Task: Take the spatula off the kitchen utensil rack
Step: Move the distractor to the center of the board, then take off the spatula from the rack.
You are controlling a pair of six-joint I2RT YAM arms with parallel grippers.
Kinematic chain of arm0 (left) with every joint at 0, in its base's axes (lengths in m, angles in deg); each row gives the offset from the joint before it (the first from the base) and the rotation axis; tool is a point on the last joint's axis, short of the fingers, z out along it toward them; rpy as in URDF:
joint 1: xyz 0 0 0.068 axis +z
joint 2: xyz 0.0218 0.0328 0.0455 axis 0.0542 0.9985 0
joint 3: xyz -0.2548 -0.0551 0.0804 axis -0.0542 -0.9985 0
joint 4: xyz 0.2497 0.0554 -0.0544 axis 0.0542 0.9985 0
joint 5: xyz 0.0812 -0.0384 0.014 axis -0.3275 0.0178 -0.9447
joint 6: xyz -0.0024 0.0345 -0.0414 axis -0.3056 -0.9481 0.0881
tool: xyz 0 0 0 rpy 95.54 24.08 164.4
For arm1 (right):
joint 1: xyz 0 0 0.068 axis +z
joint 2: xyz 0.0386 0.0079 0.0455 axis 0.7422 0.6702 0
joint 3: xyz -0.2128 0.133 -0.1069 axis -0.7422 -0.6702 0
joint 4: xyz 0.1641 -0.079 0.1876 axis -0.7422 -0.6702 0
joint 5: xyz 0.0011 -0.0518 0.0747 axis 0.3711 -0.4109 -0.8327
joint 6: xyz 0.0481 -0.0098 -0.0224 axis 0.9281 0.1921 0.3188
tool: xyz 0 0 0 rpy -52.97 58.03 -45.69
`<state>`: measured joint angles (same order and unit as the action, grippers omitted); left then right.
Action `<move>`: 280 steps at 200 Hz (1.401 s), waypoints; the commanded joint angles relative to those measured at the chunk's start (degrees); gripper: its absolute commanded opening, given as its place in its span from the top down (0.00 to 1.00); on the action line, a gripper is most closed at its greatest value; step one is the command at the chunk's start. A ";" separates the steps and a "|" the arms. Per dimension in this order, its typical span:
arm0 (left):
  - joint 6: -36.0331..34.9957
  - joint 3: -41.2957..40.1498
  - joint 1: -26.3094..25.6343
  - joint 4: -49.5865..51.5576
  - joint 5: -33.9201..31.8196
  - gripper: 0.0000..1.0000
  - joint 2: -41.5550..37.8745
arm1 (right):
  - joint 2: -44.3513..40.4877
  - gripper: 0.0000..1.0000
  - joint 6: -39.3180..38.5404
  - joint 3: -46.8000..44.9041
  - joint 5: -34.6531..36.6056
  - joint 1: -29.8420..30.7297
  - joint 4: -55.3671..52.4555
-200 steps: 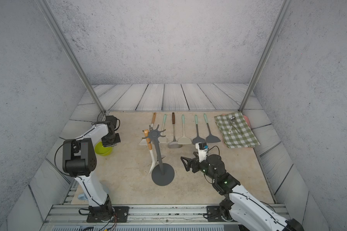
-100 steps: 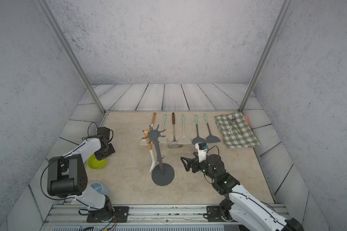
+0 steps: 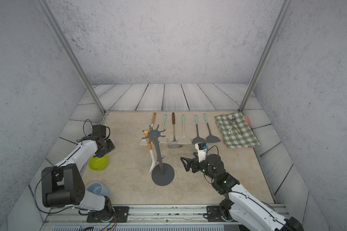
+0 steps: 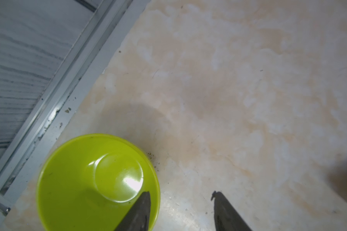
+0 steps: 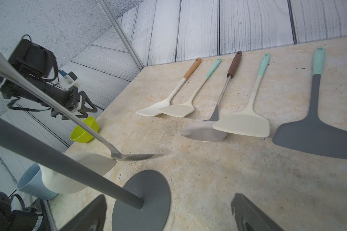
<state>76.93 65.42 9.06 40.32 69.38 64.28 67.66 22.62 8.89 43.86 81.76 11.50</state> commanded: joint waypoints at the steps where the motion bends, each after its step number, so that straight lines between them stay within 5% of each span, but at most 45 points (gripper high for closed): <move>1: 0.41 -1.37 -0.77 -2.74 5.59 0.38 -5.93 | -0.89 0.01 -1.46 1.10 -0.40 0.27 -1.29; 54: 1.94 -4.72 -4.99 -4.78 10.56 0.16 -22.01 | -2.64 0.01 -2.73 2.65 -1.34 0.31 -3.52; 68: 2.37 -5.37 -6.07 -5.12 12.46 0.00 -25.94 | -2.64 0.01 -2.52 3.20 -1.71 0.21 -3.81; 145: 4.72 -17.36 -13.31 -21.53 27.91 0.01 -41.15 | 2.41 0.01 -0.27 12.63 -4.55 0.17 -7.56; 216: 6.06 -27.79 -23.80 -45.41 39.63 0.01 -37.72 | 9.75 0.01 -2.70 12.16 -1.36 -0.12 -7.41; 280: 5.07 -37.02 -25.29 -60.18 45.96 0.00 -41.89 | 14.18 0.01 -0.36 12.09 -1.94 -0.17 -6.95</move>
<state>83.12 30.45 -15.68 -11.09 111.84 24.21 80.20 21.04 20.80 41.32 81.70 4.07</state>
